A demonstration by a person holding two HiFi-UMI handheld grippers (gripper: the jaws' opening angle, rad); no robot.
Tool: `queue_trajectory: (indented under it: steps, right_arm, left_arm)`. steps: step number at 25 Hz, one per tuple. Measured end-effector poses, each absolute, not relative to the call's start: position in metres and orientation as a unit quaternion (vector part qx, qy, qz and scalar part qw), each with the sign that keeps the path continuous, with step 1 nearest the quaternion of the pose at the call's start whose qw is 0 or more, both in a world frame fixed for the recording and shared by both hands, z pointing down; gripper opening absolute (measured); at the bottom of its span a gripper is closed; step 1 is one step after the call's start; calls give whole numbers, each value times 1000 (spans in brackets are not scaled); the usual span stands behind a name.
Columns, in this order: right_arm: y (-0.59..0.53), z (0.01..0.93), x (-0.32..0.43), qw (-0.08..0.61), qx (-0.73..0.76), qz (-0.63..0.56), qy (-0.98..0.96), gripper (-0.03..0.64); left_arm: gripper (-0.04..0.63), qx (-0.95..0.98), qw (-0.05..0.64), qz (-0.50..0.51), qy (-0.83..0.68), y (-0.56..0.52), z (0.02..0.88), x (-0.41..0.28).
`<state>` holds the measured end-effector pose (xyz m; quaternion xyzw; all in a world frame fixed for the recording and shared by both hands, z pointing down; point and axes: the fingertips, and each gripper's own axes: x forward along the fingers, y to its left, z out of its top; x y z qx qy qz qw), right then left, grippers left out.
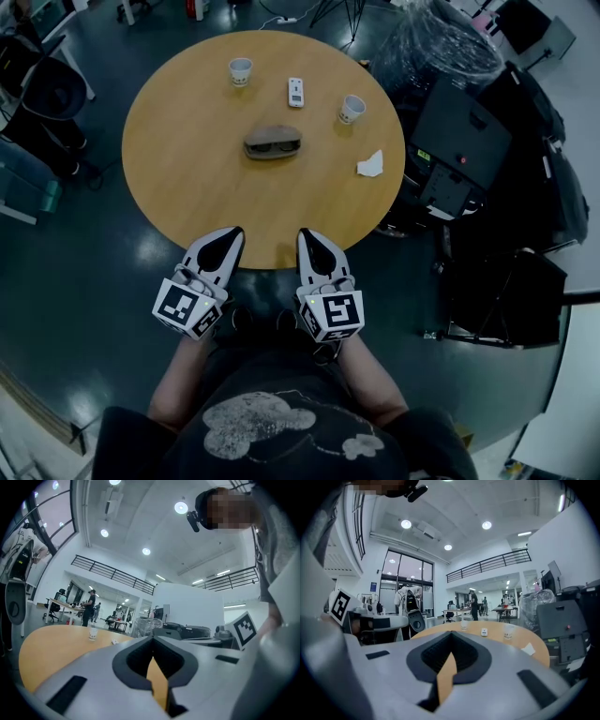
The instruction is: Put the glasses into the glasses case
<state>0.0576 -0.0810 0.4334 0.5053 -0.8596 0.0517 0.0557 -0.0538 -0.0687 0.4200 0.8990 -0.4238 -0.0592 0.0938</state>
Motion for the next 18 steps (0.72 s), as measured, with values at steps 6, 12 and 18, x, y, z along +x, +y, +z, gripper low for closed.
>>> queue_trajectory:
  steps: [6,12,18]
  right_arm:
    - [-76,417,70,60,486,29,-871,-14]
    - [-68,409,73,56,481,23,-875,-14]
    - [-57,410,80,57,493,32,-868,-14]
  left_arm:
    - [6,899,91,-56,-425,-63,414,-30]
    - [6,900,86,-55,-424,-56,409,-24]
    - [6,899,82,-52,-427,-53,408,-29]
